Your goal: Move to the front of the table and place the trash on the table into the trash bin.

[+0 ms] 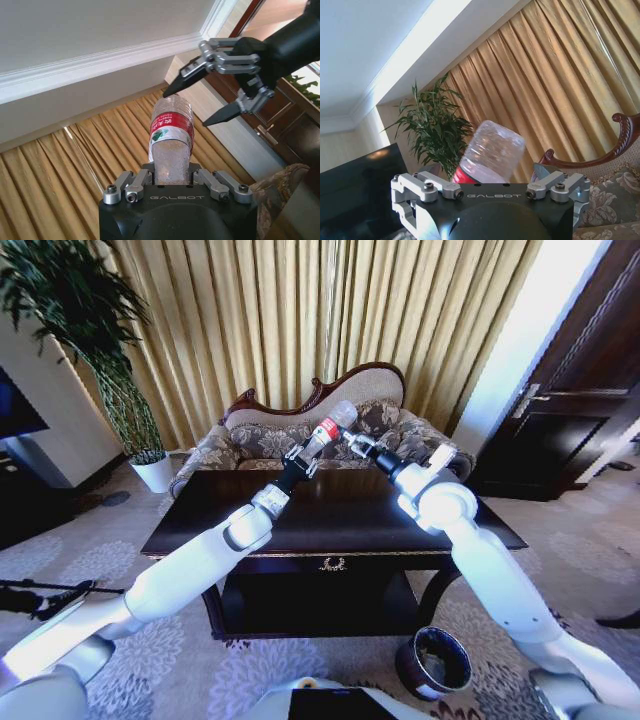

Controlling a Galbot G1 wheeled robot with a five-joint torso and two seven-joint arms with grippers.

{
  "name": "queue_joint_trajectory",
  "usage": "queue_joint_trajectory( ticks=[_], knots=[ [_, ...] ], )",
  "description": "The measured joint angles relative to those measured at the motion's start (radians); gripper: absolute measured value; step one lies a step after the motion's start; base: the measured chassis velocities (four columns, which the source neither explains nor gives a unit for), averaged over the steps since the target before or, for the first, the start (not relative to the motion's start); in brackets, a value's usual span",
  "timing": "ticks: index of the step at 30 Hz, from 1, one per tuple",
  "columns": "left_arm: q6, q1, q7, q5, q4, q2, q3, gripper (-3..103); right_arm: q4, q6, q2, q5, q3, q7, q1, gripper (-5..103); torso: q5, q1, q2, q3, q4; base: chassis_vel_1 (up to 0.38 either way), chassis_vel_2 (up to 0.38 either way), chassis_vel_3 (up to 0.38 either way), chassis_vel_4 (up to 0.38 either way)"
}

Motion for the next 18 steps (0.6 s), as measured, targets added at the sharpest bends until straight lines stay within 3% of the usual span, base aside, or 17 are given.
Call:
queue_joint_trajectory(
  ticks=[18],
  knots=[
    [0.008, -0.037, -0.006, -0.021, -0.017, -0.001, 0.074, 30, 0.001, 0.003, 0.003, -0.009, -0.057, 0.014, 0.030, 100, 0.0000, 0.000, 0.000, 0.000, -0.0001, 0.000, 0.000, 0.000, 0.000]
  ],
)
